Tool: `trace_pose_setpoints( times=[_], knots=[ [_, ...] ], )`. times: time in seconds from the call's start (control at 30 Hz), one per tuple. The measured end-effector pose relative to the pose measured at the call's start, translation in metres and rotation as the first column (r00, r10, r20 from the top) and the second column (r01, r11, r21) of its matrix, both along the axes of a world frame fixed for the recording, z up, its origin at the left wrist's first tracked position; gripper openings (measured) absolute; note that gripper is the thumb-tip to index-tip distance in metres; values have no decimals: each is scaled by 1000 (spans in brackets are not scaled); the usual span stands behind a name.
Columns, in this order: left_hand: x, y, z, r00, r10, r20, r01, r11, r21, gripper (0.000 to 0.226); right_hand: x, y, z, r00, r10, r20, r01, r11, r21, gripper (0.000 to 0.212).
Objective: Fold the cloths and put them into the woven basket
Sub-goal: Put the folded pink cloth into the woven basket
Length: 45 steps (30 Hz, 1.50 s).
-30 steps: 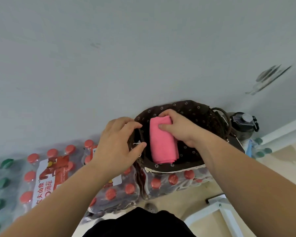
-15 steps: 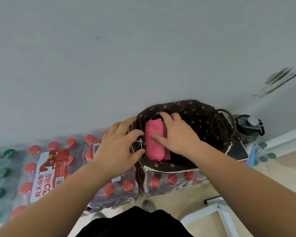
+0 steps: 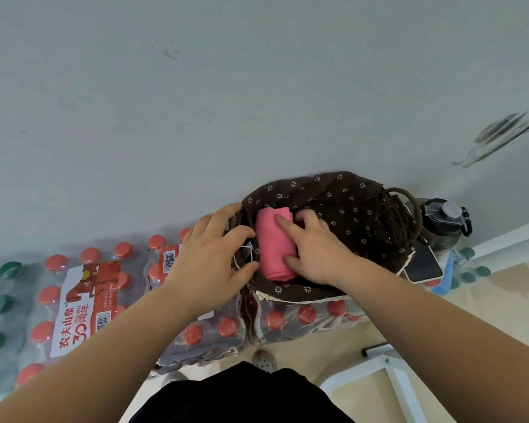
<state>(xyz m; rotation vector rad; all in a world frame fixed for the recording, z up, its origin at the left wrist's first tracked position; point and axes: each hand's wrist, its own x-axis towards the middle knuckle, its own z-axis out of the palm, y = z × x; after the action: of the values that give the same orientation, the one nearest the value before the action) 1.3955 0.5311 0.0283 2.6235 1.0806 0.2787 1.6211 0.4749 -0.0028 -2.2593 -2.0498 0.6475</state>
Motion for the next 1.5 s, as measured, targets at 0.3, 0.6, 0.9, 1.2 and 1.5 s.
trace_pose_setpoints(
  times=[0.3,0.6,0.9,1.2,1.5],
  knots=[
    [0,0,-1,1000,-1,-2,1,1000,18,49,4,7,-11,926,349,142,-303,913,-273,86],
    [1,-6,-7,1000,25,18,-25,1000,-7,52,8,15,-16,931,358,78,-313,889,-335,88],
    [-23,-2,5,994,96,49,-92,994,-66,67,-8,15,35,990,76,115,-91,986,138,54],
    [-122,20,1,959,282,-18,-283,959,-30,73,-142,19,68,995,84,57,-101,884,456,60],
    [-302,23,-23,934,331,-133,-339,940,-45,74,-319,43,28,971,194,140,-215,963,163,65]
  ],
)
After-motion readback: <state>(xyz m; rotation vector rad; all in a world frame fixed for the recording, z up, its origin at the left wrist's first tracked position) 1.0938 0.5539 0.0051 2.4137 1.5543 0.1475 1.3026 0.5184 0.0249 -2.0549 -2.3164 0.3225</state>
